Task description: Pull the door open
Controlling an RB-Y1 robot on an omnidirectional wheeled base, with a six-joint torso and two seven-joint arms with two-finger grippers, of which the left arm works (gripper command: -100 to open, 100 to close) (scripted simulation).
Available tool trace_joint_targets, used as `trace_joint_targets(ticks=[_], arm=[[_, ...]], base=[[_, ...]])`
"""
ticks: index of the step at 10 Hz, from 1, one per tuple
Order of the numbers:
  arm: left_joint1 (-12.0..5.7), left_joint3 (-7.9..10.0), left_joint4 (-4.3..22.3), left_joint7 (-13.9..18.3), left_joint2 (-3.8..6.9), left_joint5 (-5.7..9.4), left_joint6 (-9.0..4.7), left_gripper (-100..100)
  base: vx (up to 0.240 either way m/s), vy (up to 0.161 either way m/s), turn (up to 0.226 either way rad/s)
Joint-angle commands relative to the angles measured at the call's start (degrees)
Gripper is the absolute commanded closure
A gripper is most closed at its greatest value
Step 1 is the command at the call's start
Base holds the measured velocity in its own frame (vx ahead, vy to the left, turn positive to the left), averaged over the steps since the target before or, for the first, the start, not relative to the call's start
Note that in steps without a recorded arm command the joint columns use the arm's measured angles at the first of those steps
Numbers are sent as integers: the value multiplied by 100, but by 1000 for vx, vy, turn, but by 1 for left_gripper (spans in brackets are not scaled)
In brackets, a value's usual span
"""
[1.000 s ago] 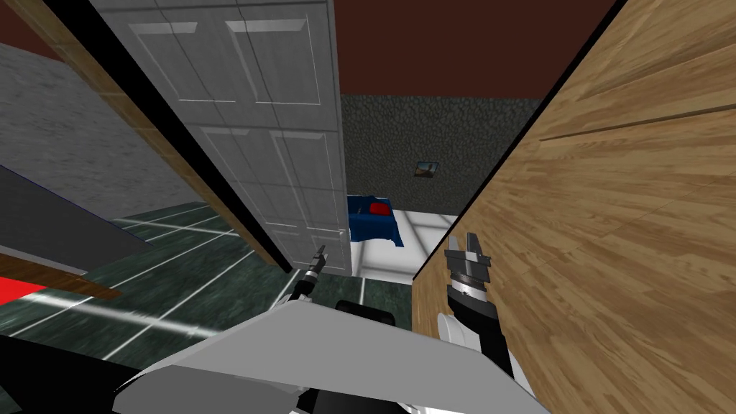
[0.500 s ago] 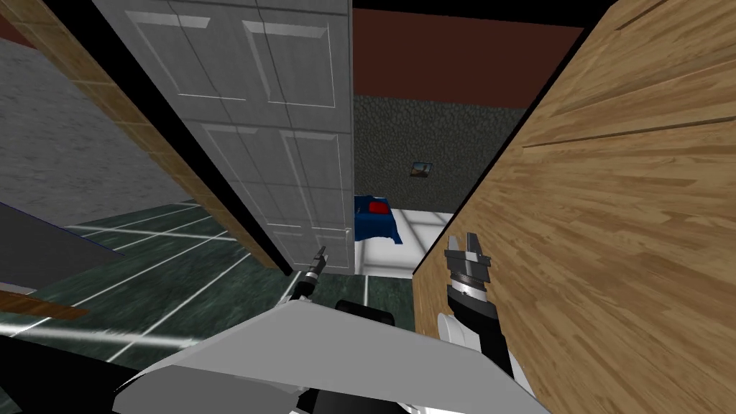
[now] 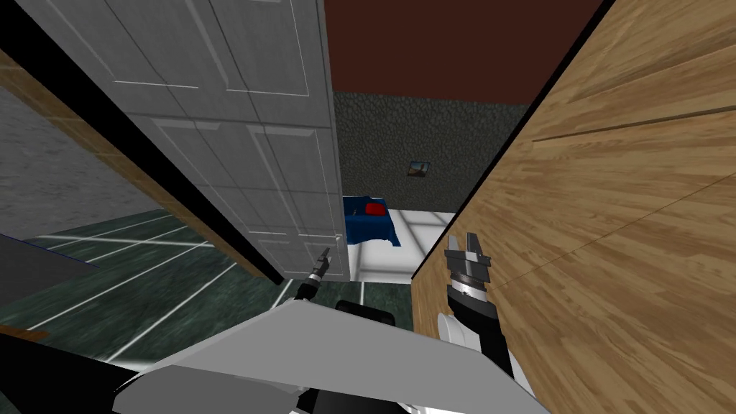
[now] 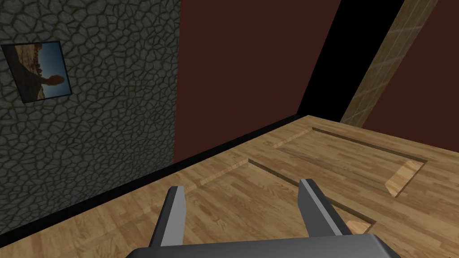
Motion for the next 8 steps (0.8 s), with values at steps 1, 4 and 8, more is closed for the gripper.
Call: trace_joint_targets(ticks=[1, 4, 8], arm=[[-8, -20, 11, 8, -9, -28, -18, -100], [-11, -52, -21, 17, -33, -78, -17, -100], [-31, -76, -50, 24, -63, -127, -7, -100]], base=[[179, -35, 59], [195, -35, 98], [192, -41, 187]])
